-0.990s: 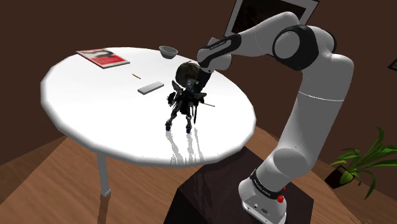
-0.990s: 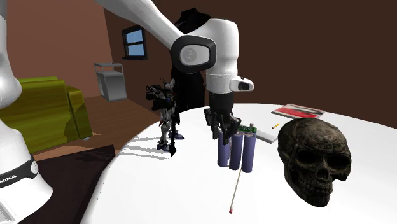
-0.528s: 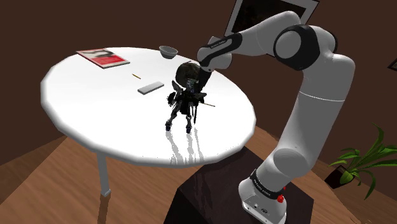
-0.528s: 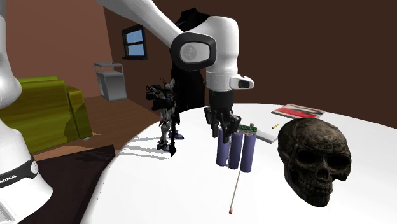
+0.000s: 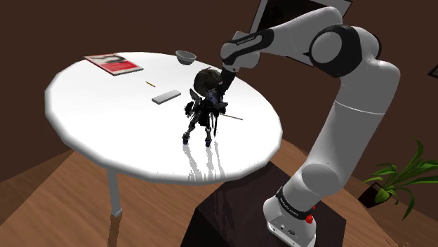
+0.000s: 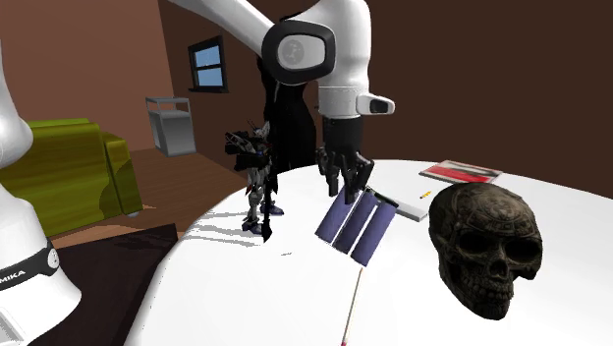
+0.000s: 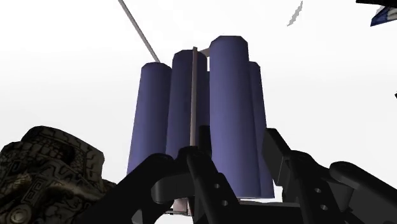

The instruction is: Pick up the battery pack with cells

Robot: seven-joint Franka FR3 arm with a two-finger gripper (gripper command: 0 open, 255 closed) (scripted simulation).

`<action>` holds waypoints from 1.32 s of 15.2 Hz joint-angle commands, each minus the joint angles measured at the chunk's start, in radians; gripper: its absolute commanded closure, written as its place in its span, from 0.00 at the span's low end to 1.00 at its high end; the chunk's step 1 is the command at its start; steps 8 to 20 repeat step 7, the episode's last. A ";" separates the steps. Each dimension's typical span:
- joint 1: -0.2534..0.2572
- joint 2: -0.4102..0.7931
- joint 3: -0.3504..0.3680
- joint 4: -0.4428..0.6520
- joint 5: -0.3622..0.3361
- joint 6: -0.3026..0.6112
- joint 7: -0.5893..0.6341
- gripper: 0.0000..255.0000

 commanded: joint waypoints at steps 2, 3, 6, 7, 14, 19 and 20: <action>0.003 -0.019 -0.002 0.020 -0.009 -0.037 0.009 1.00; 0.003 -0.025 -0.003 0.026 -0.011 -0.049 0.011 1.00; 0.004 -0.037 -0.004 0.040 -0.017 -0.075 0.015 1.00; 0.004 -0.037 -0.004 0.041 -0.017 -0.075 0.015 1.00; 0.004 -0.037 -0.004 0.041 -0.017 -0.075 0.015 1.00; 0.004 -0.037 -0.004 0.041 -0.017 -0.075 0.015 1.00; 0.004 -0.037 -0.004 0.041 -0.017 -0.075 0.015 1.00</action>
